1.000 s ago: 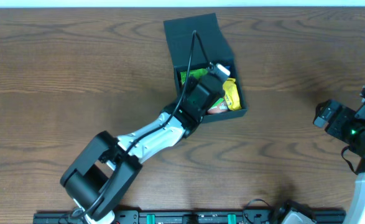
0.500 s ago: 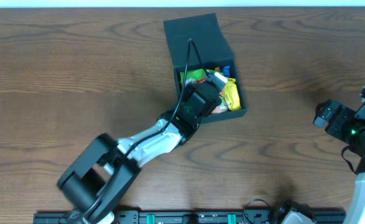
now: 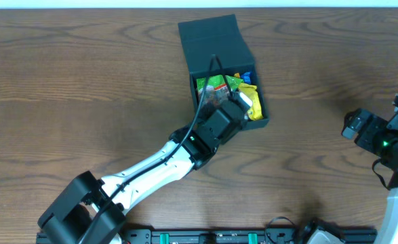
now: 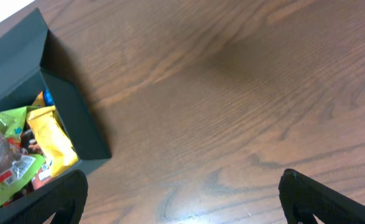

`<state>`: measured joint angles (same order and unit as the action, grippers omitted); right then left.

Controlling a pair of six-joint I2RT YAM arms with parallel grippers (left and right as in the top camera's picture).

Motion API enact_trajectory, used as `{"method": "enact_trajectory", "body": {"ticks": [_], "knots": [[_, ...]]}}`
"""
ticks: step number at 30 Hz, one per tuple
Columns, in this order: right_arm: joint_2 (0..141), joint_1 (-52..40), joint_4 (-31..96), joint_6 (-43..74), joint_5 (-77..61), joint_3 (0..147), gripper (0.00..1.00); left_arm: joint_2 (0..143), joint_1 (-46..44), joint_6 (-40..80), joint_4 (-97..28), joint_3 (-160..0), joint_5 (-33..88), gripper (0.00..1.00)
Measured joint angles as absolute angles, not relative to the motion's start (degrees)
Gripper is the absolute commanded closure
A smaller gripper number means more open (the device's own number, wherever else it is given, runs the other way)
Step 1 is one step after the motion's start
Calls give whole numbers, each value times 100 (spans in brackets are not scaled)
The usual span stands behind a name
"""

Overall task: Pack container
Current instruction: 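Release the green bag and lift the left gripper out of the box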

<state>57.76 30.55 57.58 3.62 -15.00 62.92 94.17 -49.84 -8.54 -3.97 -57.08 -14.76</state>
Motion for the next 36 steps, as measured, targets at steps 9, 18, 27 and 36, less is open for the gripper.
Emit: {"method": "enact_trajectory", "body": {"ticks": [9, 18, 27, 36], "knots": [[5774, 3055, 5756, 362, -1503, 6292, 1, 9258, -4047, -16, -1376, -5708, -5, 95], [5776, 3055, 5756, 362, -1503, 6292, 1, 9137, -3846, 154, -1393, -5708, 84, 94], [5776, 3055, 5756, 362, -1500, 6292, 1, 9137, -3911, 154, -1806, -5708, -648, 94], [5776, 3055, 5756, 362, -1503, 6292, 1, 9137, -3966, 158, -1802, -5708, -913, 94]]}}
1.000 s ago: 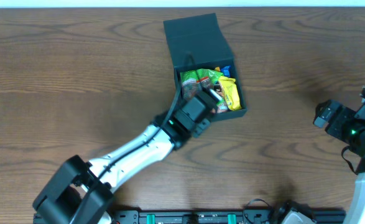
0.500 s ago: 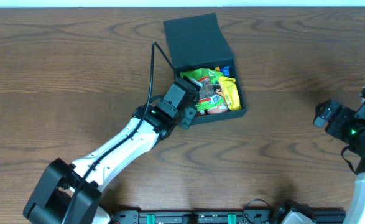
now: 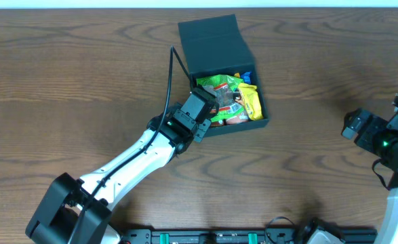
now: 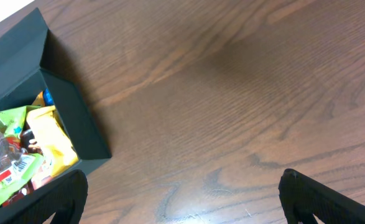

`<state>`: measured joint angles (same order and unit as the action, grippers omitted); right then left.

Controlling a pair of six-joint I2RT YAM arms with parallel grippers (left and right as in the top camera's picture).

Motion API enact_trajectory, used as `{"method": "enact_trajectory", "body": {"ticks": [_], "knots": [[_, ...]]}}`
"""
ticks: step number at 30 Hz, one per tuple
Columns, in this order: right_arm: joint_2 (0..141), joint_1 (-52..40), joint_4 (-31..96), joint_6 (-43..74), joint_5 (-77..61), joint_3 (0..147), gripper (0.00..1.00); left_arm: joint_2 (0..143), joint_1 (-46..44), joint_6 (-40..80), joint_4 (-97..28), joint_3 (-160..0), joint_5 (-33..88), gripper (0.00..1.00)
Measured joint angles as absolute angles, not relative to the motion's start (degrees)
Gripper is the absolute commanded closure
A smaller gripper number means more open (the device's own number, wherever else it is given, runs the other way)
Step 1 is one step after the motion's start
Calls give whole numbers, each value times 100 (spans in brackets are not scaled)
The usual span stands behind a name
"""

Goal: Pack container

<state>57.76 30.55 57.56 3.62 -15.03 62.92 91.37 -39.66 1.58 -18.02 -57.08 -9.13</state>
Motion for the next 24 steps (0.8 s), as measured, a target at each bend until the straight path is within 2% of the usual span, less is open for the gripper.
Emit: {"method": "enact_trajectory", "body": {"ticks": [24], "knots": [[5776, 3055, 5756, 362, -1503, 6292, 1, 9137, -4169, 303, -1024, -5551, -261, 94]]}}
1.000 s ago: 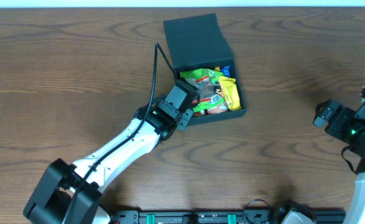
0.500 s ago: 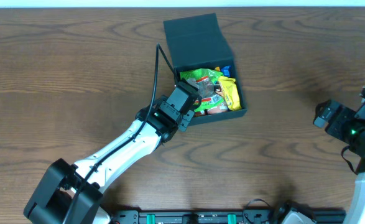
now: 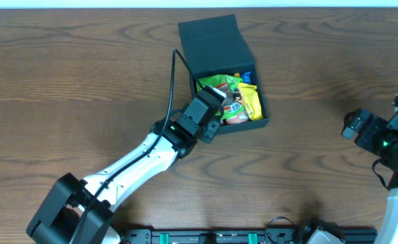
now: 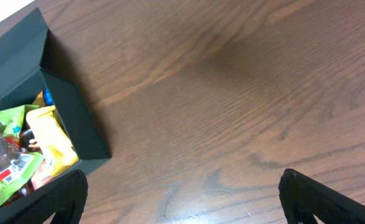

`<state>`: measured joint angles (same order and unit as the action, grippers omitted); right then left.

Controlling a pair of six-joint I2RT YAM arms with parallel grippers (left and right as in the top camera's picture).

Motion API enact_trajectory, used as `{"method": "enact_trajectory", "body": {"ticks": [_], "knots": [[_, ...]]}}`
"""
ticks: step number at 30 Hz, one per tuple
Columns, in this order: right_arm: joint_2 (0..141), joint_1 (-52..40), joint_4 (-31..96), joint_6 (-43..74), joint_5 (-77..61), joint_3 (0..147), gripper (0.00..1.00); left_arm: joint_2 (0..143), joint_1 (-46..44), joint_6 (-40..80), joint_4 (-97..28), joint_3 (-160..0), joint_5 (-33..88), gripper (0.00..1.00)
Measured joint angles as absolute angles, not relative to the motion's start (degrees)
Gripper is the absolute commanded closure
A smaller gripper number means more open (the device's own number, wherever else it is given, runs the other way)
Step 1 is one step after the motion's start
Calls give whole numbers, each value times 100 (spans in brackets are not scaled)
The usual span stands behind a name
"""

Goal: Pack container

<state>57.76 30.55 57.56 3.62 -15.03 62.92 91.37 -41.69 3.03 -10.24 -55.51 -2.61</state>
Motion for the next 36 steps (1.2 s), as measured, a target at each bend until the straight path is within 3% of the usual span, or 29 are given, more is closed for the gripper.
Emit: {"method": "enact_trajectory", "body": {"ticks": [24, 36], "knots": [[5776, 3055, 5756, 362, -1503, 6292, 1, 9668, -4362, 298, -106, -5476, -237, 94], [5776, 3055, 5758, 362, -1503, 6292, 1, 9041, -4434, 248, -456, -5474, -342, 94]]}}
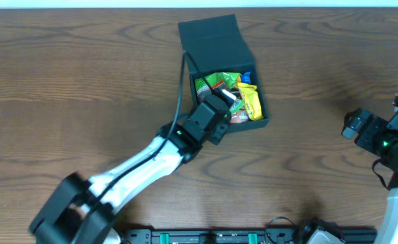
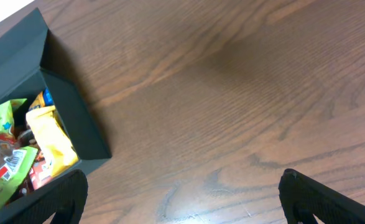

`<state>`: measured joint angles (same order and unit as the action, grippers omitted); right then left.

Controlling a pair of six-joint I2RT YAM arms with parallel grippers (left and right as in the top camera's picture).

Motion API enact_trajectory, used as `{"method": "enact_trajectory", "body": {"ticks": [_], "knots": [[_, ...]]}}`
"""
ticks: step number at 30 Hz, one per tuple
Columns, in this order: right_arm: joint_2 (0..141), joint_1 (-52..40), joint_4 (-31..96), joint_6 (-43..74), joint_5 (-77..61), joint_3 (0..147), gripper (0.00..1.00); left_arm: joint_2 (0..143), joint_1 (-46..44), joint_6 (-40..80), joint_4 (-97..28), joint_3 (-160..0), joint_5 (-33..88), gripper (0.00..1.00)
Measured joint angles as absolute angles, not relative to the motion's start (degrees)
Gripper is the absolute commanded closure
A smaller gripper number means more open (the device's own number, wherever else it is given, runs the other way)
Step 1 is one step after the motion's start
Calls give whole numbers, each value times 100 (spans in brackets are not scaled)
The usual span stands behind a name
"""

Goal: Pack container

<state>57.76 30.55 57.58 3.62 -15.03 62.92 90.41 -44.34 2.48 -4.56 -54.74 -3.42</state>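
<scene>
A black box [image 1: 253, 125] with its lid [image 1: 212, 35] folded back stands at the table's far middle. It holds snack packets, among them a green packet [image 1: 214, 83] and a yellow packet [image 1: 250, 100]. My left gripper [image 1: 224, 103] reaches over the box's front wall into the packets. Its fingers are hidden among them, so its state is unclear. My right gripper [image 2: 191, 202] hovers wide open over bare wood at the far right, with nothing between its fingers [image 2: 61, 199]. In the right wrist view the box [image 2: 76, 127] and the yellow packet [image 2: 50, 142] sit at the left.
The wooden table [image 1: 83, 81] spreads to both sides of the box. My left arm [image 1: 144, 159] crosses from the near left edge up to the box. A black cable [image 1: 182, 81] arcs above that arm beside the box's left wall.
My left gripper has moved from the box's front-left corner to over the front wall, into the packets. The green packets have shifted toward the box's left. The right arm has not moved.
At first my left gripper was down inside the box among the packets. Then it stood outside, left of the front wall. Later it was at the front-left corner, and now it reaches into the box again. My right gripper stayed open at the right throughout.
</scene>
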Motion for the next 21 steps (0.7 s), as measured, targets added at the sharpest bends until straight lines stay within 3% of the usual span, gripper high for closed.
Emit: {"method": "enact_trajectory", "body": {"ticks": [10, 15, 16, 18, 19, 20, 21], "knots": [[5776, 3055, 5756, 360, -1503, 6292, 1, 6908, -4351, 587, -1608, -5476, -1046, 94], [5776, 3055, 5756, 362, -1503, 6292, 1, 6226, -3809, 1160, -2443, -5474, -1140, 93], [5776, 3055, 5756, 360, -1503, 6292, 1, 6099, -3640, 1197, -2539, -5474, -1142, 88], [5776, 3055, 5758, 362, -1500, 6292, 1, 5863, -3212, 1138, -2668, -5474, -1149, 61], [5776, 3055, 5756, 360, -1503, 6292, 1, 5763, -2976, 1055, -2685, -5470, -1131, 34], [5776, 3055, 5756, 362, -1503, 6292, 1, 5688, -2788, 954, -2687, -5459, -1092, 14], [5776, 3055, 5756, 362, -1503, 6292, 1, 5603, -2561, 808, -2685, -5437, -1028, 4]]}}
